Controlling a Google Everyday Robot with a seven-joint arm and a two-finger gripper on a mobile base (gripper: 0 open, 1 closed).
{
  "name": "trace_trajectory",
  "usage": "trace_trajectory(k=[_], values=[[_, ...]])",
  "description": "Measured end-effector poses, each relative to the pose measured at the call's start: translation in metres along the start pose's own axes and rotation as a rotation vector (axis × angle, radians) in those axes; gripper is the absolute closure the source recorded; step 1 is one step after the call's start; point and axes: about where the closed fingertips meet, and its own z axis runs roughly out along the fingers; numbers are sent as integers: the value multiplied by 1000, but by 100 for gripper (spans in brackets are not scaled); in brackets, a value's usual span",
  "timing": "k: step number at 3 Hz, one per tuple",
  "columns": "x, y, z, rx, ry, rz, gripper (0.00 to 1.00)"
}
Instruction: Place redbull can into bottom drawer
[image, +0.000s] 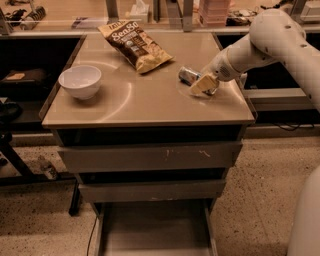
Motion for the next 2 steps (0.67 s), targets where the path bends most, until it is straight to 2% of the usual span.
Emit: trace_trajectory(k=[2], values=[[0, 0, 0, 0, 0, 0, 89]])
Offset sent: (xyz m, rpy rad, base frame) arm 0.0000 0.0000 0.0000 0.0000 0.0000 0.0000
